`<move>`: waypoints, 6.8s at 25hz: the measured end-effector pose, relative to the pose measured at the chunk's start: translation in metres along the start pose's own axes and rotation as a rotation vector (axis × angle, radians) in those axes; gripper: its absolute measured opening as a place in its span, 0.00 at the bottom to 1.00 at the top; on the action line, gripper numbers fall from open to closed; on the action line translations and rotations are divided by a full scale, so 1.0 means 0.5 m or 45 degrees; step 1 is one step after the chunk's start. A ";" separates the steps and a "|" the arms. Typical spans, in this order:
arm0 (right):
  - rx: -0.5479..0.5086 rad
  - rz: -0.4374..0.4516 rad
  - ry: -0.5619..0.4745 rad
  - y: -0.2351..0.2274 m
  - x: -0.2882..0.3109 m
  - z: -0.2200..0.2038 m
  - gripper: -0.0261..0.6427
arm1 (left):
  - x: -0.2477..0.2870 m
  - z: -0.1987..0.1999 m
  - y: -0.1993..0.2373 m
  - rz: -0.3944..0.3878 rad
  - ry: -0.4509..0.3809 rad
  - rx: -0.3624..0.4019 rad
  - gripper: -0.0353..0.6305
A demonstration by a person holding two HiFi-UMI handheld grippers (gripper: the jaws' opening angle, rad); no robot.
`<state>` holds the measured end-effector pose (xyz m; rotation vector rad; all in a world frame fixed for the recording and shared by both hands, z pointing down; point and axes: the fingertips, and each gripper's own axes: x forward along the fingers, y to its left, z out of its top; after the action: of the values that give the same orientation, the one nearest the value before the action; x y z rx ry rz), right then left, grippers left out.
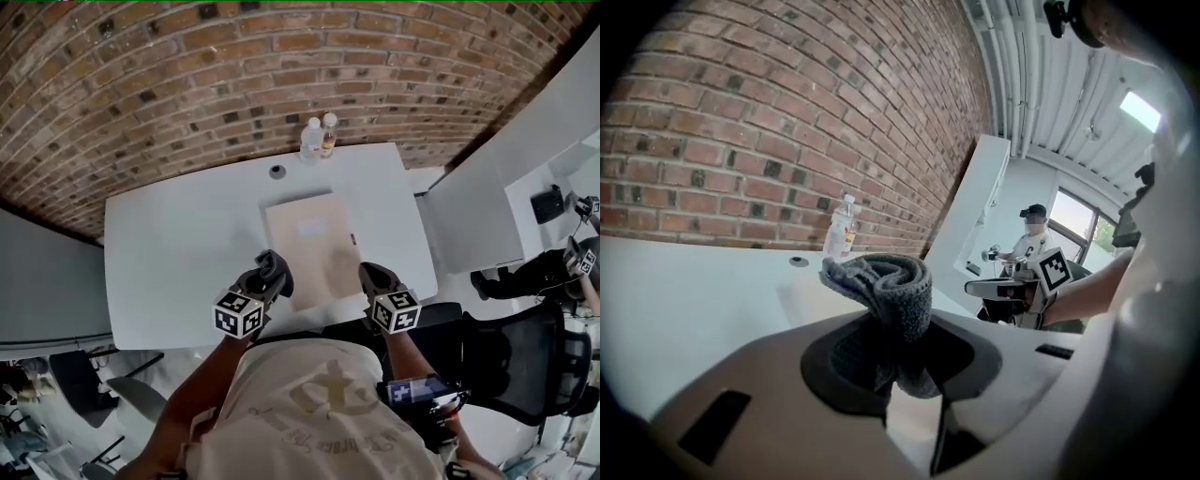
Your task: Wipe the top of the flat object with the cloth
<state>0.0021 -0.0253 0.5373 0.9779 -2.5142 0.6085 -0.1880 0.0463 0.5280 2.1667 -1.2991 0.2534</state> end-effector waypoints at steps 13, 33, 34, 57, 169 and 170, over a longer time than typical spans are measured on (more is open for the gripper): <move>0.006 0.128 0.059 -0.107 0.099 0.026 0.07 | 0.063 0.081 0.064 0.200 -0.052 -0.059 0.21; 0.120 0.285 0.357 -0.168 0.275 -0.052 0.27 | 0.312 0.223 0.157 0.325 0.107 0.071 0.21; 0.120 0.286 0.368 -0.167 0.277 -0.056 0.27 | 0.330 0.227 0.162 0.317 0.132 0.089 0.21; 0.133 0.317 0.352 -0.152 0.272 -0.071 0.26 | 0.680 0.221 0.192 0.099 0.571 0.363 0.21; 0.088 0.200 0.385 -0.158 0.272 -0.088 0.25 | 0.378 0.073 0.268 0.304 0.693 -0.094 0.21; 0.089 0.198 0.385 -0.158 0.272 -0.089 0.25 | 0.363 0.069 0.276 0.321 0.684 -0.111 0.21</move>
<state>-0.0279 -0.1285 0.6606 0.6592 -2.3235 0.8294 -0.2187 -0.1558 0.6350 1.6920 -1.2278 0.8031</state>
